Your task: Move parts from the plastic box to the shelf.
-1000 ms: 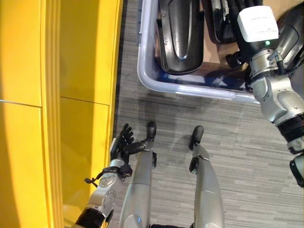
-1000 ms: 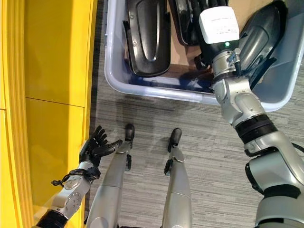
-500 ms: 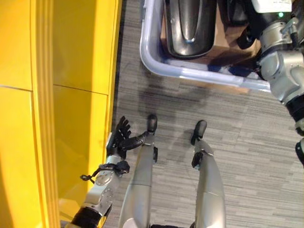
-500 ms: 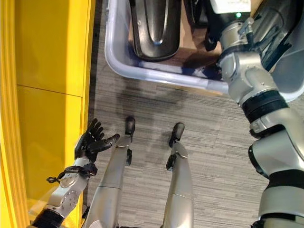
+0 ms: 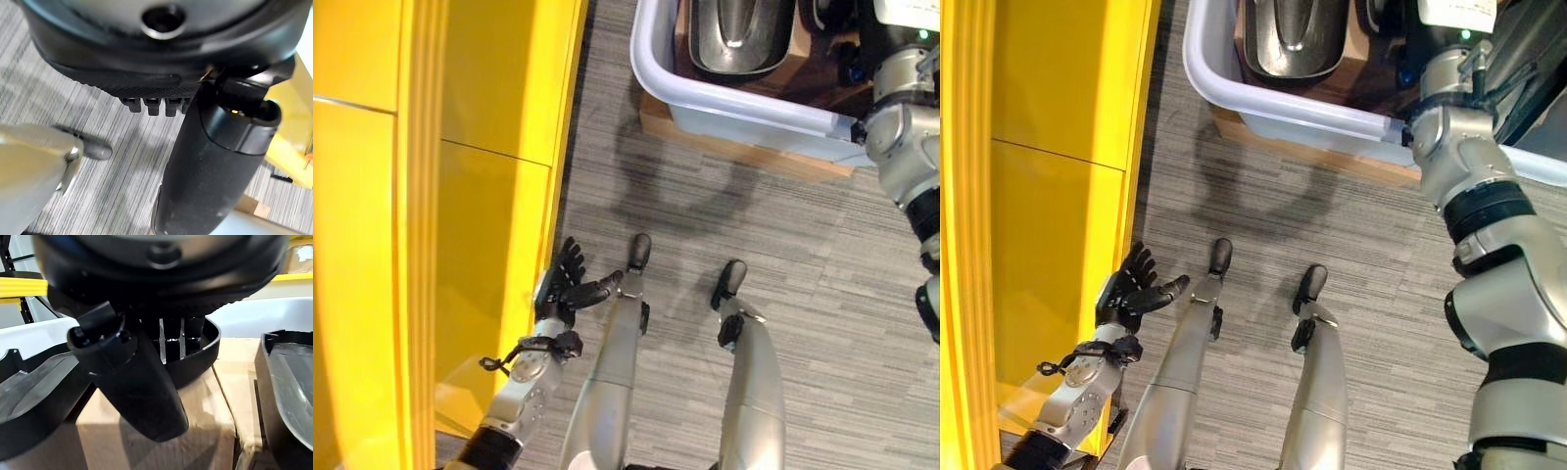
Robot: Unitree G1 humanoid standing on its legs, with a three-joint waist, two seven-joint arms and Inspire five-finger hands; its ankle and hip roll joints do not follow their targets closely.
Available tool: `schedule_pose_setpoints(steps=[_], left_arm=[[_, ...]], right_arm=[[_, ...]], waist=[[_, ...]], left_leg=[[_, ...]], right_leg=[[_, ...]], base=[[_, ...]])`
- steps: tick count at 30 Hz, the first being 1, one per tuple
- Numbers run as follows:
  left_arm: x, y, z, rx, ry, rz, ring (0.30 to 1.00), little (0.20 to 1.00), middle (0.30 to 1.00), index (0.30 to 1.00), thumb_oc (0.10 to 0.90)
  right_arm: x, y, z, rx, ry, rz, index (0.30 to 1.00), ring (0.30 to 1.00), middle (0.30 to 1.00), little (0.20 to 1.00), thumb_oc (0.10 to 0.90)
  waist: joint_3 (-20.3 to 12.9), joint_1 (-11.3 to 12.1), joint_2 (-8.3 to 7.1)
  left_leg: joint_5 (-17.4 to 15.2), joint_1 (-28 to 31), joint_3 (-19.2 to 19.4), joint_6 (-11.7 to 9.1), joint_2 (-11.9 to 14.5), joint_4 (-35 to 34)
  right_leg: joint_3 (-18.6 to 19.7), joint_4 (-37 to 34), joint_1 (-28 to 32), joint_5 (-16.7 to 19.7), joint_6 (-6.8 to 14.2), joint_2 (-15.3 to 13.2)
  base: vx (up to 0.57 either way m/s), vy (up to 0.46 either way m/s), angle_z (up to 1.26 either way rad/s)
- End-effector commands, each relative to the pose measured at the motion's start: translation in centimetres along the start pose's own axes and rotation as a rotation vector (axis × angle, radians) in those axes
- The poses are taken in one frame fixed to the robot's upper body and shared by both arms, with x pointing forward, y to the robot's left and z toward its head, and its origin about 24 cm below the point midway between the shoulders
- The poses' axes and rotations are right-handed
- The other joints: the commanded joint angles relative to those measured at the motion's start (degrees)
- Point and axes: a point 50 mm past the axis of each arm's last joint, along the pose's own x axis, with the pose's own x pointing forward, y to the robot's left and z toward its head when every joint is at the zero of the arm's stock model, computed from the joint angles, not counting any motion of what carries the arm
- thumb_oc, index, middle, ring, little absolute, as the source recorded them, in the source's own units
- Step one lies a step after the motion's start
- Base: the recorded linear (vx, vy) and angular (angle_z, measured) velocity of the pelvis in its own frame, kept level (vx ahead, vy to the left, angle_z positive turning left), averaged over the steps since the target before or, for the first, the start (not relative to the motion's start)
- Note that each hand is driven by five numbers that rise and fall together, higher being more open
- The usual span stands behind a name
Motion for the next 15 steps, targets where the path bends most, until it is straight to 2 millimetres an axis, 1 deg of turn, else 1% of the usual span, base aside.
schedule_pose_setpoints(steps=[1, 7, 8, 9, 13, 14, 15], left_arm=[[-0.32, -0.24, 1.63, -0.054, -0.107, -0.002, 1.000, 1.000, 1.000, 1.000, 0.900], [-0.27, -0.16, 1.53, -0.052, -0.102, 0.003, 1.000, 1.000, 1.000, 1.000, 0.900], [-0.18, -0.20, 1.73, -0.052, -0.109, 0.001, 1.000, 1.000, 1.000, 1.000, 0.900], [-0.18, -0.15, 1.67, -0.049, -0.106, 0.002, 1.000, 1.000, 1.000, 1.000, 0.900], [-0.20, -0.10, 1.56, -0.045, -0.102, 0.003, 1.000, 1.000, 1.000, 1.000, 0.900], [-0.26, -0.01, 1.32, -0.040, -0.093, 0.006, 1.000, 1.000, 1.000, 1.000, 0.900], [-0.14, 0.00, 1.51, -0.038, -0.100, 0.005, 1.000, 1.000, 1.000, 1.000, 0.900]], right_arm=[[-1.59, 3.14, 0.16, -0.024, -0.031, 0.122, 0.300, 0.300, 0.300, 0.300, 0.400], [-1.96, 3.27, 0.73, 0.012, -0.052, 0.099, 0.300, 0.300, 0.300, 0.300, 0.400], [-1.84, 3.05, 0.73, 0.013, -0.051, 0.092, 0.300, 0.300, 0.300, 0.300, 0.400], [-1.93, 3.05, 0.61, 0.014, -0.050, 0.088, 0.300, 0.300, 0.300, 0.300, 0.400], [-2.10, 3.07, 0.54, 0.017, -0.051, 0.080, 0.300, 0.300, 0.300, 0.300, 0.400], [-2.29, 3.24, 0.55, 0.021, -0.053, 0.080, 0.300, 0.300, 0.300, 0.300, 0.400], [-2.20, 2.99, 0.55, 0.026, -0.053, 0.071, 0.300, 0.300, 0.300, 0.300, 0.400]], waist=[[1.93, 0.01, 1.90], [1.93, -0.52, 1.58], [1.93, -0.48, 1.64], [1.93, -0.57, 1.50], [1.93, -0.63, 1.27], [1.93, -0.74, 1.14], [1.93, -0.74, 1.17]], left_leg=[[-5.73, 0.26, 0.45, 2.53, 0.46, 7.23], [-5.49, 1.14, 0.44, 2.54, 0.69, 6.76], [-3.39, -0.04, 0.62, 2.80, 0.72, 6.12], [-3.33, 0.14, 0.62, 2.76, 0.74, 6.10], [-3.25, 0.89, 0.65, 2.77, 0.80, 5.68], [-5.27, 2.47, 0.46, 2.51, 0.79, 6.24], [-3.08, 1.68, 0.65, 2.75, 0.84, 5.37]], right_leg=[[0.23, -2.99, 9.26, -0.46, 1.77, 0.17], [0.17, -3.29, 9.87, -0.13, 1.77, 0.26], [-0.30, -4.00, 8.85, 1.65, 1.44, 0.20], [-0.34, -4.04, 9.10, 1.72, 1.44, 0.22], [-0.49, -4.17, 9.70, 1.71, 1.47, 0.38], [0.00, -3.45, 11.03, -0.08, 1.79, 0.44], [-0.49, -4.29, 10.28, 1.76, 1.48, 0.35]], base=[[-0.01, 0.020, 0.03], [-0.02, 0.003, -0.02], [-0.09, 0.008, 0.02], [-0.09, 0.010, 0.10], [0.00, -0.011, 0.00], [-0.03, -0.007, -0.11], [-0.04, -0.003, -0.08]])
